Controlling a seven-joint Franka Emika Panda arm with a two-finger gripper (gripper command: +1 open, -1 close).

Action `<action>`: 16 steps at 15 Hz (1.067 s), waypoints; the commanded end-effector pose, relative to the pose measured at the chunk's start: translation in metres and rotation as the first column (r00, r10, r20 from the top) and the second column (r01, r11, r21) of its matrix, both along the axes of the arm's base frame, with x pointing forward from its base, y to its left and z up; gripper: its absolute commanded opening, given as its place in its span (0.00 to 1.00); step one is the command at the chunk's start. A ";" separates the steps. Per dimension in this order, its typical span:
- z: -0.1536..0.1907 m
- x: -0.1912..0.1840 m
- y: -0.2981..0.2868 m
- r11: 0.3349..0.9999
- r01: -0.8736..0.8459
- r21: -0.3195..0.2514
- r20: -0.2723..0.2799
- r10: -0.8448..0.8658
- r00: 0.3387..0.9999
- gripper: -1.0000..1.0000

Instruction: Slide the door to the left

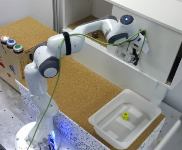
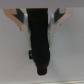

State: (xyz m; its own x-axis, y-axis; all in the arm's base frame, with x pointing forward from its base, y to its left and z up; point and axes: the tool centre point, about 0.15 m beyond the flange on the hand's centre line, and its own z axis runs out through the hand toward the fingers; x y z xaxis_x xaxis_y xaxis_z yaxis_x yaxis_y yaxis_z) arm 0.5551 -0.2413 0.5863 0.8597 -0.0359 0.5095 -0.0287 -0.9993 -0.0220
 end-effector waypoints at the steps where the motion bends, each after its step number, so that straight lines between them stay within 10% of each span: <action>1: -0.006 0.016 0.071 1.000 0.001 0.009 -0.027 0.000 1.000 0.00; 9: -0.009 0.000 0.160 0.996 -0.039 -0.074 -0.025 0.038 0.999 0.00; 16: -0.004 -0.003 0.238 0.973 -0.228 -0.034 -0.030 0.227 0.973 0.00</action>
